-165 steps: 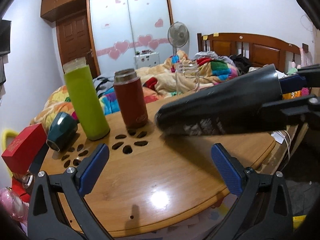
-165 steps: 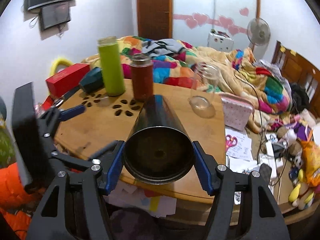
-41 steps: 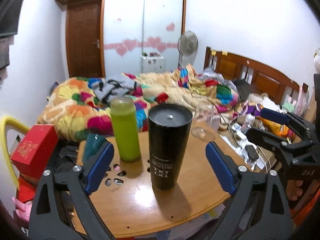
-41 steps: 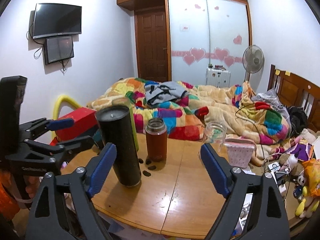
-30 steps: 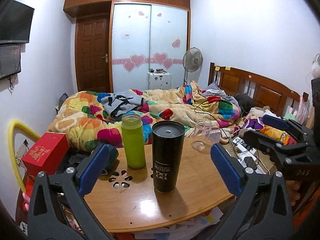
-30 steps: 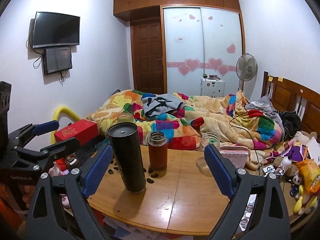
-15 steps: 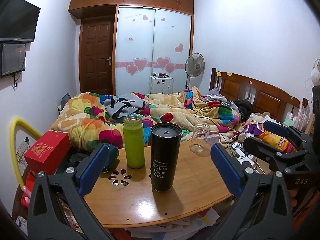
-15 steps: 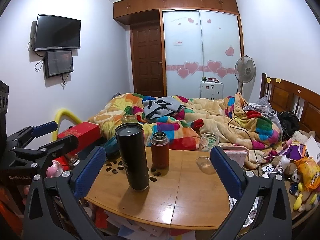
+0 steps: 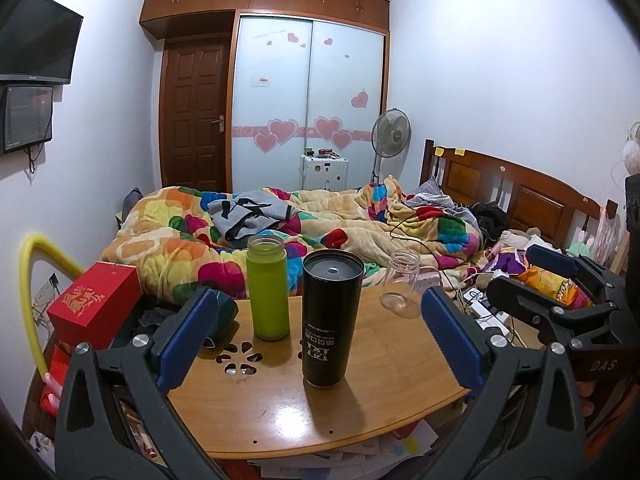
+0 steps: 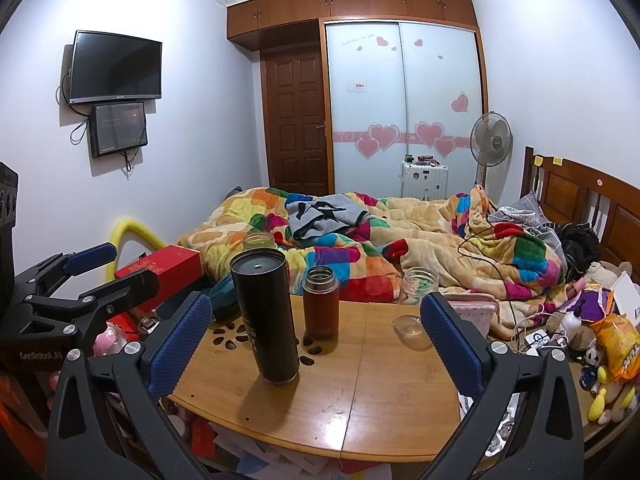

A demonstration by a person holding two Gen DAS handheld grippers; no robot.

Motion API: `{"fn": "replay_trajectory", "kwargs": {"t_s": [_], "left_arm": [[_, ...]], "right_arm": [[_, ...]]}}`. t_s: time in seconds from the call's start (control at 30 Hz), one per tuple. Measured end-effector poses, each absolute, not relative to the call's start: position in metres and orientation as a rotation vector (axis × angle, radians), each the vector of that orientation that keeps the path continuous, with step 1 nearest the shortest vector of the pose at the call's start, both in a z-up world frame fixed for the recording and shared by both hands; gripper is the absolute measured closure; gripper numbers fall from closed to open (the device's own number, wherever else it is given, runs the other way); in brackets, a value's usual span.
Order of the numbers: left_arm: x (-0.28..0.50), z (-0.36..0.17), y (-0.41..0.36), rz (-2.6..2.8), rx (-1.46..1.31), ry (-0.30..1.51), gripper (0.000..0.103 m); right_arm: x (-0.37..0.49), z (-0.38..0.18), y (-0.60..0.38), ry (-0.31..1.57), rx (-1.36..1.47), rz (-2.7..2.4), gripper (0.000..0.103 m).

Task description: Flip cup upside down

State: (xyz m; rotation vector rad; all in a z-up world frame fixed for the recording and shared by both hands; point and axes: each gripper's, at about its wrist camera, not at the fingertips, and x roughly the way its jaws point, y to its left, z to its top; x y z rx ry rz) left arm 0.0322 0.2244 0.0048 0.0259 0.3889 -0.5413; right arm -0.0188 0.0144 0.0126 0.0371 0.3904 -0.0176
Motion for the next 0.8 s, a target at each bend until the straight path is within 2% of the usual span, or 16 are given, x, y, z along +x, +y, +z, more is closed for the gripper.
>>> {"fn": "replay_trajectory", "kwargs": {"t_s": [0.8], "left_arm": [[0.0326,0.0083,0.2228,-0.541,0.023,0.385,0.000]], "right_arm": [[-0.0188,0.0133,0.0155,0.389,0.036,-0.017,0.000]]}}
